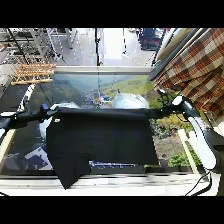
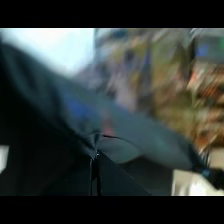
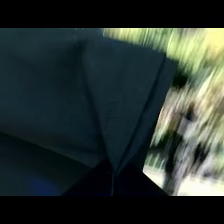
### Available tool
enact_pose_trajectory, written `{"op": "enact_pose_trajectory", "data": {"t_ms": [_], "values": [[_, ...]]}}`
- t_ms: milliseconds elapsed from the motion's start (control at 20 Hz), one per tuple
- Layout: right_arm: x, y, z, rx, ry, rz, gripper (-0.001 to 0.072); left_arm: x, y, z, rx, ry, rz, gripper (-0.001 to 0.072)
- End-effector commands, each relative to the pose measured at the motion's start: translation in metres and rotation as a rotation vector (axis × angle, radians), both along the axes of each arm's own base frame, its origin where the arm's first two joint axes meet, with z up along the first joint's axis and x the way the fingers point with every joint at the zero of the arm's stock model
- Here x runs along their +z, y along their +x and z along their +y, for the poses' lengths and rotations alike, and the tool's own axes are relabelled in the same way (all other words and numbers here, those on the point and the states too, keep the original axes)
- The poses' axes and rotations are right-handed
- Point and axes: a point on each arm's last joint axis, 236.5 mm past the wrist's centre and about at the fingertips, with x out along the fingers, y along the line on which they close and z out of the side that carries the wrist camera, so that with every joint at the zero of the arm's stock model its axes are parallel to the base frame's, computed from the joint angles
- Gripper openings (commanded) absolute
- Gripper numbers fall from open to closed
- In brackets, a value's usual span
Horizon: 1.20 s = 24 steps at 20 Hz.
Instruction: Fold the clothes and pants, and hang the long-sleeved shirts on hangers.
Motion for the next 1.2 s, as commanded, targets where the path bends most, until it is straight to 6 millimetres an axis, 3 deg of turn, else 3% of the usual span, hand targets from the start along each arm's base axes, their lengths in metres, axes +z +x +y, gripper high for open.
{"op": "enact_pose_trajectory", "data": {"t_ms": [0, 100, 150, 200, 250, 350, 400, 500, 600, 700, 850, 950, 1050, 1150], "values": [[-0.003, -0.074, 0.019, 0.093, 0.056, 0.288, 0.0016, -0.037, -0.058, 0.021, -0.097, 0.066, 0.24, 0.0005], [-0.016, -0.078, 0.034, 0.112, 0.054, 0.288, 0.0044, -0.042, -0.057, 0.025, -0.083, 0.092, 0.246, 0.0008], [-0.019, -0.079, 0.041, 0.118, 0.062, 0.285, 0.0268, -0.042, -0.052, 0.028, -0.064, 0.099, 0.232, 0.0091], [-0.017, -0.085, 0.045, 0.135, 0.072, 0.308, 0.0456, -0.039, -0.049, 0.031, -0.053, 0.098, 0.222, 0.029], [-0.014, -0.096, 0.042, 0.151, 0.071, 0.349, 0.046, -0.035, -0.051, 0.035, -0.052, 0.09, 0.221, 0.038], [-0.007, -0.116, 0.02, 0.102, 0.087, 0.412, 0.046, -0.018, -0.071, 0.047, -0.077, 0.055, 0.236, 0.0378], [-0.005, -0.126, 0.006, 0.039, 0.102, 0.416, 0.046, -0.015, -0.092, 0.054, -0.119, 0.073, 0.275, 0.0339], [-0.012, -0.161, -0.023, -0.094, 0.129, 0.417, 0.0461, -0.025, -0.147, 0.069, -0.164, 0.157, 0.434, 0.0338], [-0.029, -0.206, -0.033, -0.177, 0.186, 0.425, 0.0461, -0.039, -0.194, 0.059, -0.156, 0.212, 0.504, 0.0337], [-0.043, -0.23, -0.029, -0.212, 0.269, 0.402, 0.0461, -0.051, -0.23, 0.039, -0.111, 0.237, 0.512, 0.0349], [-0.056, -0.237, -0.025, -0.214, 0.312, 0.362, 0.0461, -0.056, -0.274, 0.012, -0.099, 0.241, 0.526, 0.0384], [-0.056, -0.229, -0.024, -0.199, 0.317, 0.32, 0.0461, -0.059, -0.284, 0.006, -0.096, 0.257, 0.511, 0.0384], [-0.051, -0.22, -0.018, -0.189, 0.349, 0.278, 0.0461, -0.065, -0.289, 0.004, -0.087, 0.257, 0.52, 0.0508], [-0.053, -0.221, -0.008, -0.147, 0.355, 0.289, 0.0442, -0.073, -0.295, 0.0, -0.085, 0.25, 0.537, 0.0508]]}}
